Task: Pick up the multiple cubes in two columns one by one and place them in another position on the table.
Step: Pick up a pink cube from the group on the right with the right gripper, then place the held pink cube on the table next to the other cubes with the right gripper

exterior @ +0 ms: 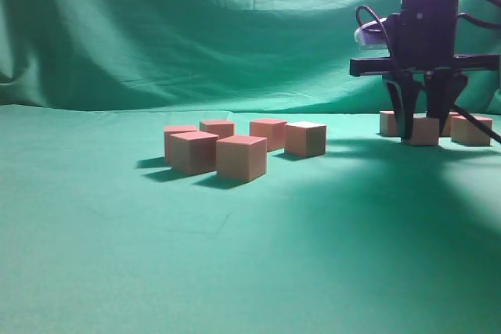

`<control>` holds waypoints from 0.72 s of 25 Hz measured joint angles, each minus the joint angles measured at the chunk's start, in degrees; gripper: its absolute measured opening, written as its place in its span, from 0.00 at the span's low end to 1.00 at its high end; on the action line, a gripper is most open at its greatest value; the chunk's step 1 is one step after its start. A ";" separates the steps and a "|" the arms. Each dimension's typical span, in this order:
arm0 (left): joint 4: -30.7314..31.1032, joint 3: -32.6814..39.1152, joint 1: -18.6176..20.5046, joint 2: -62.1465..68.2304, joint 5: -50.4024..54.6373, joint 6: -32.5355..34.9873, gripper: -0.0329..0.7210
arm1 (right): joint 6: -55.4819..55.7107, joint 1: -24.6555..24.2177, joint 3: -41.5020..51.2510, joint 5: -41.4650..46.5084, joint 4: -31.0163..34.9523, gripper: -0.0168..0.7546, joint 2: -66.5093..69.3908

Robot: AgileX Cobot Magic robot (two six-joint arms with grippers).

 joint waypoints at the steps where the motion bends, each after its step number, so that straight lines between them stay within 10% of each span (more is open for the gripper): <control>1: 0.00 0.00 0.00 0.00 0.00 0.00 0.04 | 0.00 0.00 -0.26 1.03 0.00 0.36 -0.35; 18: 0.00 0.00 0.00 0.00 0.00 0.00 0.04 | -3.91 7.76 6.94 2.95 2.63 0.36 -21.87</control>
